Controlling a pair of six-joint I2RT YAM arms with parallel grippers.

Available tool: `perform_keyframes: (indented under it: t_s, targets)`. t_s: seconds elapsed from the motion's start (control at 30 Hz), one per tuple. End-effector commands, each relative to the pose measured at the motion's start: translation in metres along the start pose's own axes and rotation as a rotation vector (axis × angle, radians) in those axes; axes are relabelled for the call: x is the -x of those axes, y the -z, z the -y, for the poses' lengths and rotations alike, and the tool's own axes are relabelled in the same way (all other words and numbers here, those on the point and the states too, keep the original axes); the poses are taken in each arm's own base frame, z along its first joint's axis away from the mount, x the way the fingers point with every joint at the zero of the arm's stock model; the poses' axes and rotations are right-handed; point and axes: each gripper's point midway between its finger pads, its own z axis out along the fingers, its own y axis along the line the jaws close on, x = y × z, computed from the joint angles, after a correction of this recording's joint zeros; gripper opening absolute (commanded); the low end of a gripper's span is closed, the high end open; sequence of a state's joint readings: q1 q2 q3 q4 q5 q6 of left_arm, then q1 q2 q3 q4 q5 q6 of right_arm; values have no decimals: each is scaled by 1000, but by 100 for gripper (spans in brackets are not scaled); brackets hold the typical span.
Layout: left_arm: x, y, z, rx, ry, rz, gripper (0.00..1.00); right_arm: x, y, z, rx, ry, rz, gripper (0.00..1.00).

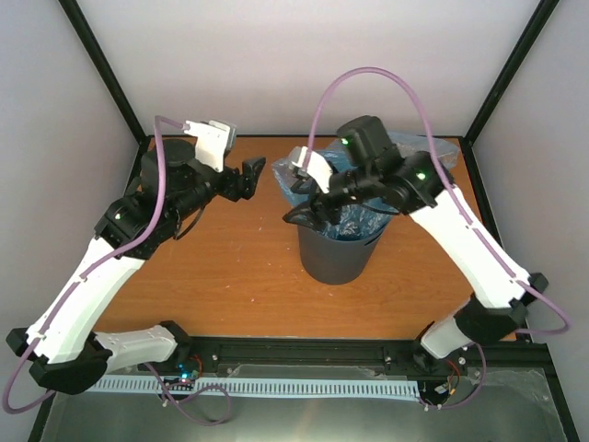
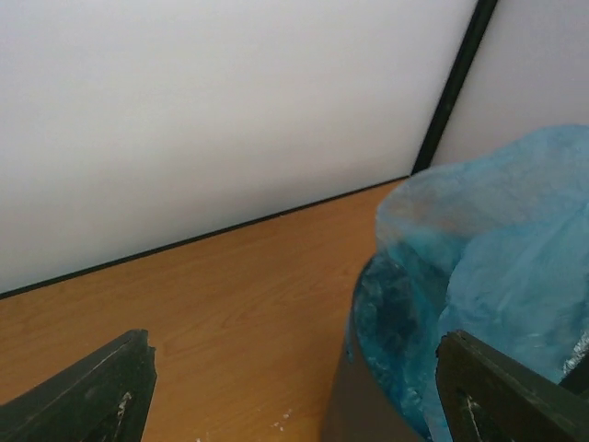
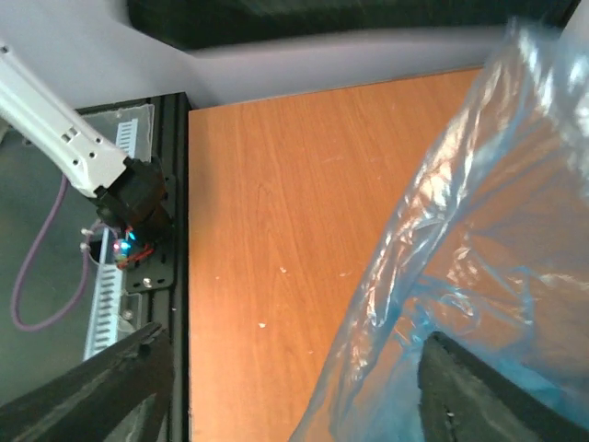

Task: Put the trash bags into the trash bin

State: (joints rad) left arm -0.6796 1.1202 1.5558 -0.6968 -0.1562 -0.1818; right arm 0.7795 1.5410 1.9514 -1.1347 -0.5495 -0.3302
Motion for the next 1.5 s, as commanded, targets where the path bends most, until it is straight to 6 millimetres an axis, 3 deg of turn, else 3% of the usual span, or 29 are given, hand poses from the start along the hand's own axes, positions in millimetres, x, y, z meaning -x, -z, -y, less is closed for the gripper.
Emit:
perform_keyframes:
  t_s: [0.0,0.13,0.3,0.4,0.47,0.6,0.8,0.93,1.17,1.27,1.4,1.47]
  targets:
    - [4,6,27,-157,-41,-1,84,14,57,-25,-79,82,78,76]
    - [13,14,49,-286,-29,24,85,7,86,-26,-194,131,103,83]
    - [15,12,80,-440,-17,-11,85,9,114,-10,-340,141,130,81]
    - [20,14,86,-444,-31,1,85,7,147,10,-530,188,129,80]
    - [17,17,96,-475,-57,-10,85,-5,168,28,-692,223,79,83]
    - [5,13,117,-518,-120,-59,85,-33,181,58,-883,282,-68,93]
    - [-5,-25,116,-420,-187,-94,86,-45,167,90,-983,341,-162,95]
    - [-14,-57,107,-310,-217,-120,83,-38,155,108,-1007,373,-172,85]
    - [13,-91,74,-74,-223,-35,59,-6,144,128,-940,373,-107,50]
    - [10,-112,54,-38,-178,-78,41,-4,136,146,-879,334,-90,39]
    - [5,-127,38,-31,-108,-83,21,-9,111,164,-779,287,-96,18]
    - [3,-131,34,-29,-85,-76,13,-7,97,171,-736,260,-75,15]
